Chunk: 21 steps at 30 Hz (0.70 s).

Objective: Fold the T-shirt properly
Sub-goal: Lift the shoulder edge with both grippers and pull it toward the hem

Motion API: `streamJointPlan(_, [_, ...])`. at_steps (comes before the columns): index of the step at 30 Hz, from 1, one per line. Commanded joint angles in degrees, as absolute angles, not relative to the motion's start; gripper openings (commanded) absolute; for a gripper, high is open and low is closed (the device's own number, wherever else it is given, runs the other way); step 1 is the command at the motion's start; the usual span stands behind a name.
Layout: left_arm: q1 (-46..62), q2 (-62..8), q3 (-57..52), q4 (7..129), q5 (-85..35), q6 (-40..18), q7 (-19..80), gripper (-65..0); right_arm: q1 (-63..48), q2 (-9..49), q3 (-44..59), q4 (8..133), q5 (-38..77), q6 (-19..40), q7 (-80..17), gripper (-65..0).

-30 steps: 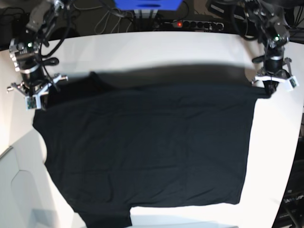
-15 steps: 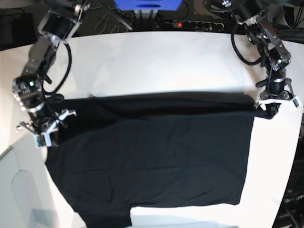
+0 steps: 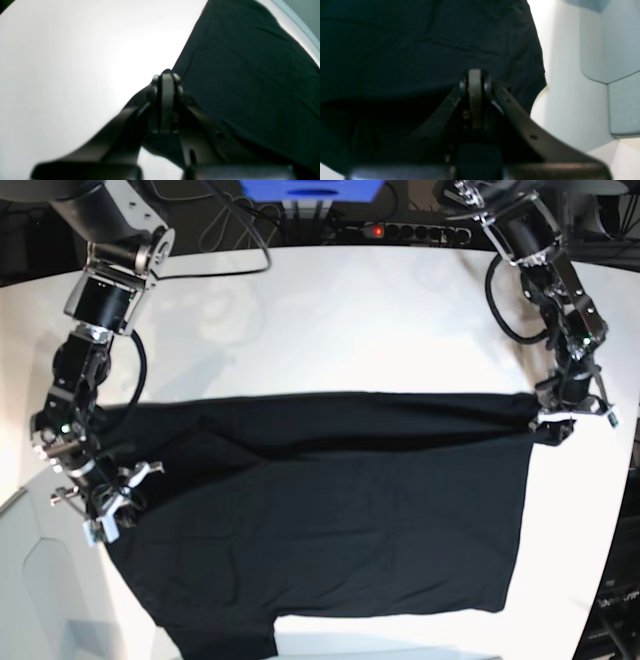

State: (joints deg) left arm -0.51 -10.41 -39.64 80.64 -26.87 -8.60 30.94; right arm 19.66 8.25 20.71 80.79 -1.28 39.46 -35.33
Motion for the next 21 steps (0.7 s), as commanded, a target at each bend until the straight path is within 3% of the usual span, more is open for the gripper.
streamJointPlan(1, [-2.07, -11.38, -39.78, 81.01, -27.21, -8.84, 29.41, -65.0, 22.29, 9.01, 20.79, 80.66, -0.48, 40.0, -33.71, -65.0])
streamJointPlan(21, [-7.96, -11.38, -39.69, 75.21, -27.21, -8.66, 29.41, -65.0, 26.77, 9.27, 20.7, 72.31, -0.48, 40.0, -30.37, -65.0])
